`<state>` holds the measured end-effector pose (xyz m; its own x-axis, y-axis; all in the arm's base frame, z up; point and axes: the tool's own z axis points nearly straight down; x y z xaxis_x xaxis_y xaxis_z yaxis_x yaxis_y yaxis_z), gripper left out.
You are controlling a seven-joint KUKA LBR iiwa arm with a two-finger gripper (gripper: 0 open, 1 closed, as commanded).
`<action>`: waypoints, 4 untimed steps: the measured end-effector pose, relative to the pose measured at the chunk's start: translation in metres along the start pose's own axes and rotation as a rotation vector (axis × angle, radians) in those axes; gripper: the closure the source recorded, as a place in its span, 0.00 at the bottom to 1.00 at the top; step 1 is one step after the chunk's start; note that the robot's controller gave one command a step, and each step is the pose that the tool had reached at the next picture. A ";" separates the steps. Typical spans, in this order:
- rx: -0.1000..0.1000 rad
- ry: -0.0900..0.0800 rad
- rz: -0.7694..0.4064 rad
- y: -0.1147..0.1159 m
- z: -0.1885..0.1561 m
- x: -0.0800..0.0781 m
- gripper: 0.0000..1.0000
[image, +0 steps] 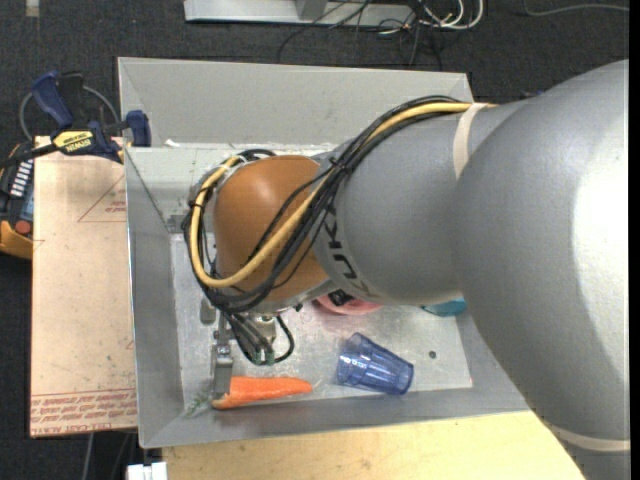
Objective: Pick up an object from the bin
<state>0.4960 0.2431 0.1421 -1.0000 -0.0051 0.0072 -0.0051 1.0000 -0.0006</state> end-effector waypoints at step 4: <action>-0.007 -0.035 -0.302 -0.051 0.068 0.005 0.00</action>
Offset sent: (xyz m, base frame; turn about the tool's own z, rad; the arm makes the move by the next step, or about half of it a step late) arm -0.0162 -0.0515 -0.0721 -0.3134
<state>0.4903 0.1917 0.0740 -0.9528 -0.3022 -0.0282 -0.3024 0.9532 0.0032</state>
